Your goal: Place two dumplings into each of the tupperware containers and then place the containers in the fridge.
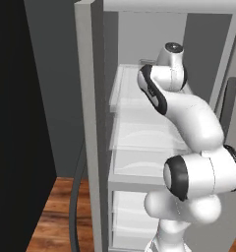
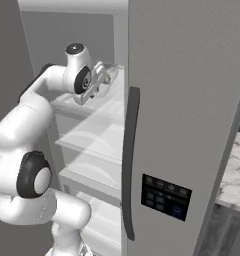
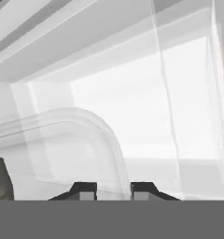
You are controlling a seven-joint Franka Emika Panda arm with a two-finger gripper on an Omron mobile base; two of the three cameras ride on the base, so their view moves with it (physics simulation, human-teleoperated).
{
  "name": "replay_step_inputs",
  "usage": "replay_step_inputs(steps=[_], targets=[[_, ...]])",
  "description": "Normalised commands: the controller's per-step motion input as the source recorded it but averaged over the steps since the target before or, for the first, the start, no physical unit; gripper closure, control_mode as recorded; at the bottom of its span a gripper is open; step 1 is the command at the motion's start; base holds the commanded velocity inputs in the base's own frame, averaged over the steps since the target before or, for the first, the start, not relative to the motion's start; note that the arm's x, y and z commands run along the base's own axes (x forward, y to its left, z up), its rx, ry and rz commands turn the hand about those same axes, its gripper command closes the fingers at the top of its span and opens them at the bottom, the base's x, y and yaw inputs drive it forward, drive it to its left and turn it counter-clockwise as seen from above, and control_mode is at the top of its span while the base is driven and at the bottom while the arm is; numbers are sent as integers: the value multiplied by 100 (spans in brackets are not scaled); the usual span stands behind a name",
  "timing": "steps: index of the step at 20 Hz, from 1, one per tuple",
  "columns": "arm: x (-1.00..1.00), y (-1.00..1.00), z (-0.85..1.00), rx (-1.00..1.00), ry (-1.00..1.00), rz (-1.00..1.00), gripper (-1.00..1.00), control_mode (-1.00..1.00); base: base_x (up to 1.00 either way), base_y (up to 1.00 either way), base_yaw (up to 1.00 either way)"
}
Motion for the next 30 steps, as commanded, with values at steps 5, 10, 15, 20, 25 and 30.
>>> replay_step_inputs(steps=[5,10,15,20,25,30], targets=[[86,0,-39,1,4,0,100,-100,0,0,0],[81,0,-57,1,0,0,100,-100,0,0,0],[85,0,-48,0,0,0,100,-100,0,0,0],[96,0,-31,0,0,0,100,-100,0,0,0],[86,6,-18,0,0,0,-100,-100,0,0,0],[25,0,0,9,-34,2,-100,-100,0,0,0]])
